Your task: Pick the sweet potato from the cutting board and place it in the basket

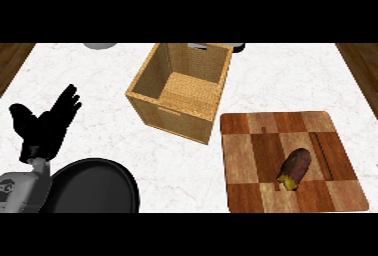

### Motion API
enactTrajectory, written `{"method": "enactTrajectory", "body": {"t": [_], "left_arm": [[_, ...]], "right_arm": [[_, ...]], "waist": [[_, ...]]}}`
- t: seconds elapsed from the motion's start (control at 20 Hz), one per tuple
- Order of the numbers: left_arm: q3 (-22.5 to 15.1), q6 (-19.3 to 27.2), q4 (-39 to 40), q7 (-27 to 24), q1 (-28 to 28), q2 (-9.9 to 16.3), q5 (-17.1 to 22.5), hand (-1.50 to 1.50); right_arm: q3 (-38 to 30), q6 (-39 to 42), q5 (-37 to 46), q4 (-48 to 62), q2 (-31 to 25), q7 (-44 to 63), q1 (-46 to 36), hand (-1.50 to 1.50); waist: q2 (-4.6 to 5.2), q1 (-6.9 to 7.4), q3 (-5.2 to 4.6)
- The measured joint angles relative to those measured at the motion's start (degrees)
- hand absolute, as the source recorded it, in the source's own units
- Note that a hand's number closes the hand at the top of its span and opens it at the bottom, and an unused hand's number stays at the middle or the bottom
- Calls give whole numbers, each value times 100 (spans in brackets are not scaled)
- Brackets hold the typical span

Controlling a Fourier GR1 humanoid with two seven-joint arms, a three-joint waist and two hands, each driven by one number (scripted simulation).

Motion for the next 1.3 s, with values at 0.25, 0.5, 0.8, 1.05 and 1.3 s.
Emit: {"method": "enactTrajectory", "body": {"t": [0.25,0.5,0.8,1.05,1.3], "left_arm": [[184,-153,22,96,-69,-23,-94,0],[263,-227,-46,96,-3,-129,-216,0],[394,-335,-210,168,77,-255,-351,0],[576,-479,-141,207,-6,-351,-505,0],[736,-592,-7,213,-138,-370,-555,0]], "right_arm": [[253,-315,262,159,246,96,-380,-150],[430,-434,632,764,139,121,-798,-150],[609,-530,938,1137,99,90,-966,-150],[711,-616,1030,1259,167,-136,-933,-150],[721,-407,959,1570,120,-582,-929,-150]], "waist": [[-2,-8,-1],[-2,-2,0],[-4,-4,-1],[-4,-12,0],[-4,-17,0]]}}
